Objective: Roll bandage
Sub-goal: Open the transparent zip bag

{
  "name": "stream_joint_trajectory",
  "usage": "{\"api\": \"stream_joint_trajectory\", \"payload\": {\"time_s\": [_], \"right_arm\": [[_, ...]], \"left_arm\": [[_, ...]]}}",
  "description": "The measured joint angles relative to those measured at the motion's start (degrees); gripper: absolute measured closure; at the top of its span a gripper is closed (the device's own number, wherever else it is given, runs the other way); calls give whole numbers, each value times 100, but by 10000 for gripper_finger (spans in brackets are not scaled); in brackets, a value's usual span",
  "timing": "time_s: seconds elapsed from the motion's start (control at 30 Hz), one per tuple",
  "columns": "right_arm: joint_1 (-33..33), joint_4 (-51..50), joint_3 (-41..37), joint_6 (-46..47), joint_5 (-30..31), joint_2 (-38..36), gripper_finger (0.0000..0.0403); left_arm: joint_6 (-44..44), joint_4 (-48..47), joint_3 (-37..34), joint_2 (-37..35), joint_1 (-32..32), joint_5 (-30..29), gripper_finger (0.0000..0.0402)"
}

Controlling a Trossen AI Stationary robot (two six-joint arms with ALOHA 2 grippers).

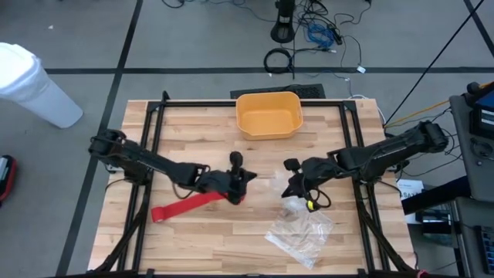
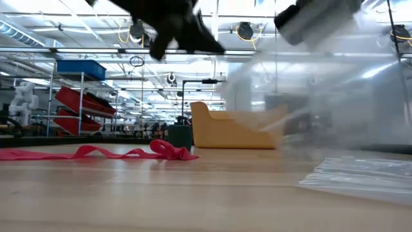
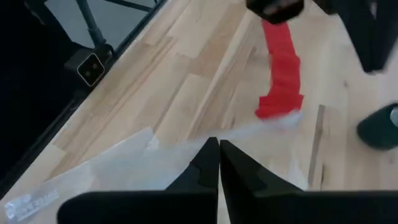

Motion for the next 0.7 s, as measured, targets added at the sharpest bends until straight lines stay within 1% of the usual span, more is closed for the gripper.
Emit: {"api": "stream_joint_trajectory", "payload": {"time_s": [0.13,0.2,0.27,0.37,0.4,0.5,0.57,0.7], "right_arm": [[0,110,0,-183,24,-15,403],[0,165,0,-206,244,-15,403],[4,398,0,12,936,-15,403],[-7,725,6,1033,2211,76,403],[-13,758,9,1317,2426,152,401],[24,660,11,1801,2397,566,386],[85,617,9,2198,2384,979,368],[197,610,9,2610,2253,1902,316]], "left_arm": [[-101,-115,0,-320,-343,45,387],[-207,-313,0,-421,-455,10,379],[-328,-671,0,-532,-496,-161,367],[-693,-1237,2,-590,-445,-440,341],[-823,-1470,1,-592,-407,-482,332],[-1089,-1890,-15,-590,-248,-446,302],[-1160,-1907,-121,-588,-128,-314,285],[-1163,-1933,-289,-586,82,307,259]]}}
